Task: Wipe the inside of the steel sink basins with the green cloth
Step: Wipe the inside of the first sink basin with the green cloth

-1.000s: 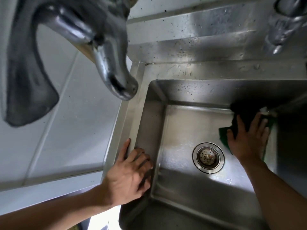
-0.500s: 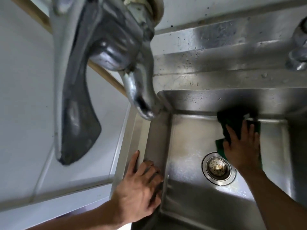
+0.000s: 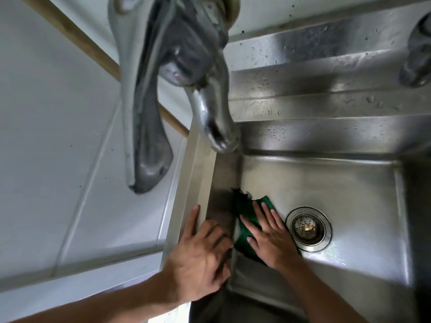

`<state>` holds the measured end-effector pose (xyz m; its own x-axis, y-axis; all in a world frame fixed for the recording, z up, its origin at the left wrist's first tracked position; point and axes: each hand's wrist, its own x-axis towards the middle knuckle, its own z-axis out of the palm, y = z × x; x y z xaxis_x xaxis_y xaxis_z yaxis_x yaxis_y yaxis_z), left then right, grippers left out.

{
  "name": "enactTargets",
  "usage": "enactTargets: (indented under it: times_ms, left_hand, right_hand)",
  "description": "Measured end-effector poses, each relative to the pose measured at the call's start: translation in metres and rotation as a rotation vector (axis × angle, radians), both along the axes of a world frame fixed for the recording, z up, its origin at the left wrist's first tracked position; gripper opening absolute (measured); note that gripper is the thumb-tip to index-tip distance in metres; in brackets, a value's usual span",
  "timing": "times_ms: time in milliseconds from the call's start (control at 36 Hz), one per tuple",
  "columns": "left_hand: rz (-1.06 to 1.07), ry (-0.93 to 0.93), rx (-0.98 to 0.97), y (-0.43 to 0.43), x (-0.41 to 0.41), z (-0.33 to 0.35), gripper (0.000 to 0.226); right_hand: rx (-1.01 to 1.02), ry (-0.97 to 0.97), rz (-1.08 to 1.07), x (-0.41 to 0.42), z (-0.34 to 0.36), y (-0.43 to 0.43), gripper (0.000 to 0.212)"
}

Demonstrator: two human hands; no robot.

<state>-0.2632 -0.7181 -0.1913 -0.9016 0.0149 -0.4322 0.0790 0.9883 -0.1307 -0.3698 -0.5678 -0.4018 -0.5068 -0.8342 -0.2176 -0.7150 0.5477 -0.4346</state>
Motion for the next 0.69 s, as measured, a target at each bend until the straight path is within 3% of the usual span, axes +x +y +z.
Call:
enactTargets:
  times_ms: [139,194,278,417,528,694]
  left_hand:
    - [0.006,-0.041,-0.017,0.0,0.0,0.0,0.041]
    - [-0.002,-0.031,-0.028,-0.001,0.0,0.0,0.042]
    - [-0.013,0.011,-0.009,-0.001,0.001,-0.001,0.041]
    - [-0.022,0.061,0.012,-0.001,0.001,-0.003,0.036]
    - [-0.022,0.053,0.012,-0.001,0.001,-0.003,0.034]
    - [-0.047,0.062,-0.015,0.0,0.0,-0.005,0.036]
  right_hand:
    - [0.053,-0.03,-0.25,-0.019,0.007,-0.026,0.069]
    - [0.066,-0.043,-0.259,-0.016,0.008,-0.036,0.074]
    - [0.048,-0.04,-0.102,-0.005,0.008,-0.028,0.079]
    - [0.057,0.035,0.27,0.019,0.008,0.021,0.07]
    - [0.05,0.101,0.481,0.024,0.006,0.061,0.079]
    - [0.093,0.002,0.308,0.013,0.019,0.062,0.075]
